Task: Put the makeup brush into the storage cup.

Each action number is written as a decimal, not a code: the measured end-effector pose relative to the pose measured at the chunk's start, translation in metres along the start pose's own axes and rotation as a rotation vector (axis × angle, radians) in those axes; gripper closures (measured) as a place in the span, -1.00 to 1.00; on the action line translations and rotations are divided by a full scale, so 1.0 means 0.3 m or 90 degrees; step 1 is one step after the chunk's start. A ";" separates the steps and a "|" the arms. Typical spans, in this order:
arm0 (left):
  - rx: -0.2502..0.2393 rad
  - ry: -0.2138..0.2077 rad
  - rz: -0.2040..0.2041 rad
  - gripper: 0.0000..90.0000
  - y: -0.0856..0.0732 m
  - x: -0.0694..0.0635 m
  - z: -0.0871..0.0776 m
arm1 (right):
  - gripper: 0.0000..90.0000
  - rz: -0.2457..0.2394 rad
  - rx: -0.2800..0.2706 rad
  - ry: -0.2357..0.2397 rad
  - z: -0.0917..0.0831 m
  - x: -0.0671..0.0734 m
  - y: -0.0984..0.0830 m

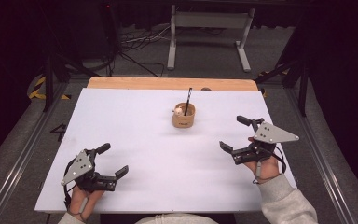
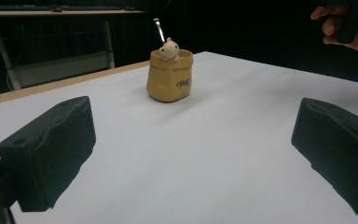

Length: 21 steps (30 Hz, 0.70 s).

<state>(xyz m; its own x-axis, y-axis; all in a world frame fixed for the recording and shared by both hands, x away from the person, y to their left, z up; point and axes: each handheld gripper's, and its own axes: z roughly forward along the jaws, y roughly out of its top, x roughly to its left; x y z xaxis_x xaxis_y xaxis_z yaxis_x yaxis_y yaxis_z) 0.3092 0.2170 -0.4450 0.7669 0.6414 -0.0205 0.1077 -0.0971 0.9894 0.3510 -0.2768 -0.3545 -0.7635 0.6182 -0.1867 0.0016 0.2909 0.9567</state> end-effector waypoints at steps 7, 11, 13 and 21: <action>0.001 -0.004 0.008 -0.99 0.005 0.002 -0.005 | -1.00 0.016 -0.025 0.006 -0.011 0.021 -0.071; 0.000 -0.006 0.006 -0.99 0.006 0.002 -0.007 | -1.00 0.040 -0.032 0.005 -0.018 0.021 -0.110; -0.001 -0.006 0.006 -0.99 0.006 0.003 -0.007 | -1.00 0.044 -0.035 0.006 -0.019 0.021 -0.116; -0.002 -0.008 0.006 -0.99 0.005 0.002 -0.006 | -1.00 0.068 -0.034 -0.008 -0.034 0.032 -0.182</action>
<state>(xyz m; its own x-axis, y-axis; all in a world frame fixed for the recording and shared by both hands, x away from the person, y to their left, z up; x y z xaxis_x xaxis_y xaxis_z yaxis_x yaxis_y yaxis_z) 0.3086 0.2186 -0.4432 0.7761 0.6305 -0.0128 0.0981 -0.1007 0.9901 0.3370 -0.2942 -0.4061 -0.7525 0.6529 -0.0862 0.0475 0.1843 0.9817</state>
